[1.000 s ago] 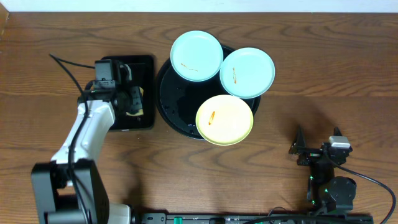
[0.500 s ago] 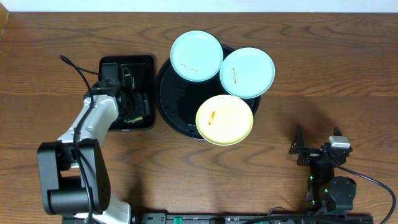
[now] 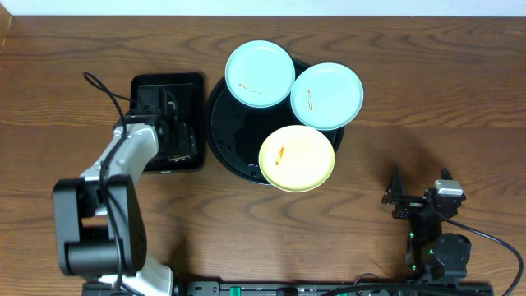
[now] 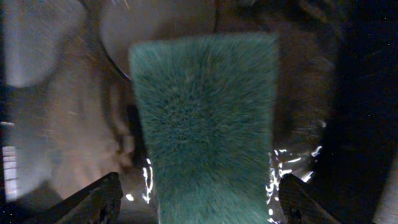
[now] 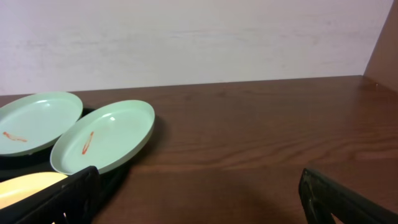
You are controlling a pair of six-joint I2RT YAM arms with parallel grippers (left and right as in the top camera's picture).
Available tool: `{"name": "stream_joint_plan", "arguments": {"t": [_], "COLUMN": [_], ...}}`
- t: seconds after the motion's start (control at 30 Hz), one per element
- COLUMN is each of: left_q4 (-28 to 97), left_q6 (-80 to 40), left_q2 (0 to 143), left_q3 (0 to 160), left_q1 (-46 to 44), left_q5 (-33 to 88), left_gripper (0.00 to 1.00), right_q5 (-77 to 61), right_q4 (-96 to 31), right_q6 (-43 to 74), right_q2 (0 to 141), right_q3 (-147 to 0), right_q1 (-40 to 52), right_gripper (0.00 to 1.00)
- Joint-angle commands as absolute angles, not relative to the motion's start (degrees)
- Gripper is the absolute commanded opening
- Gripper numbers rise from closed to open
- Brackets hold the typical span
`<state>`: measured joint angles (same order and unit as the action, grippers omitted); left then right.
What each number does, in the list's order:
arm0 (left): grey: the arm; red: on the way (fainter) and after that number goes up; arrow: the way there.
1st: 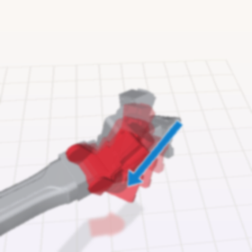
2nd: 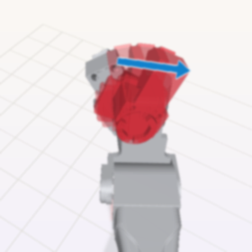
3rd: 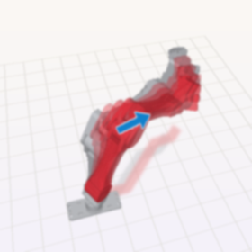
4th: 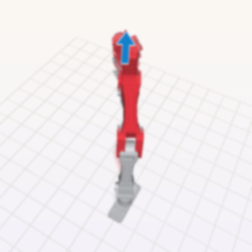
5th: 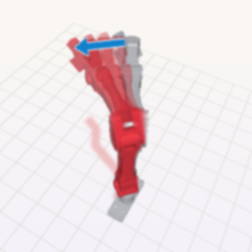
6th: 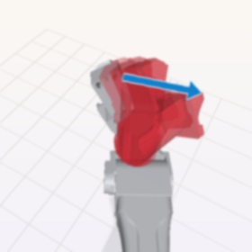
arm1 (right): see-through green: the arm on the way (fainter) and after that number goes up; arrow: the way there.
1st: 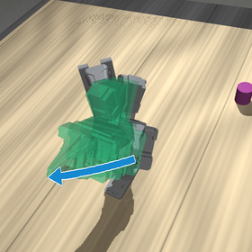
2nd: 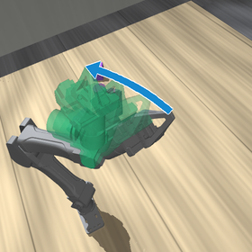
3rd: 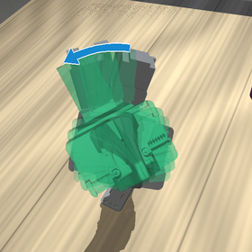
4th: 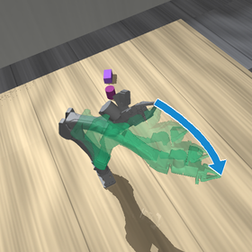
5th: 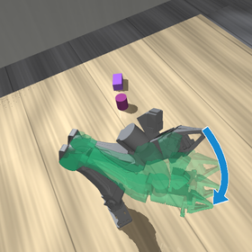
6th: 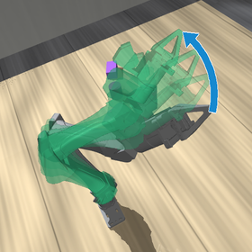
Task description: Clean dirty plates on tray and stack at the side
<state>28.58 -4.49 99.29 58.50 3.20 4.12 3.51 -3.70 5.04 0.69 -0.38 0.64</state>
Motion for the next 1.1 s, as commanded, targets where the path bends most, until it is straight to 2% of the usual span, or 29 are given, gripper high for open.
{"name": "stream_joint_plan", "arguments": {"t": [0.0,0.23,0.67,0.8,0.87,0.93,0.97,1.07], "left_q4": [29.08,29.56,25.67,25.39,25.43,25.41,25.39,25.45], "left_q6": [-4.47,-4.84,-4.82,-4.82,-4.82,-4.82,-4.80,-4.80], "left_q2": [93.12,91.61,103.15,105.58,106.02,105.89,105.69,104.03], "left_q3": [59.27,59.07,58.72,58.72,58.72,58.72,58.72,58.85], "left_q1": [3.03,3.05,3.05,3.05,3.05,3.05,3.05,3.05], "left_q5": [4.03,3.99,3.99,3.99,4.01,4.01,4.01,4.03], "left_gripper": [0.81,0.81,0.79,0.59,0.42,0.14,0.08,0.08], "right_q5": [4.05,4.05,4.05,4.05,4.05,4.05,4.05,4.05], "right_q4": [-3.90,-3.90,-3.90,-3.90,-3.90,-3.90,-3.90,-3.90], "right_q6": [5.74,5.74,5.74,5.74,5.74,5.74,5.74,5.74], "right_q2": [0.38,0.38,0.38,0.43,0.43,0.43,0.43,0.43], "right_q3": [-0.32,-0.32,-0.32,-0.32,-0.32,-0.32,-0.32,-0.32], "right_q1": [-0.14,-0.14,-0.14,-0.14,-0.14,-0.14,-0.14,-0.14], "right_gripper": [0.99,0.99,0.99,0.99,0.99,0.99,0.99,0.99]}}
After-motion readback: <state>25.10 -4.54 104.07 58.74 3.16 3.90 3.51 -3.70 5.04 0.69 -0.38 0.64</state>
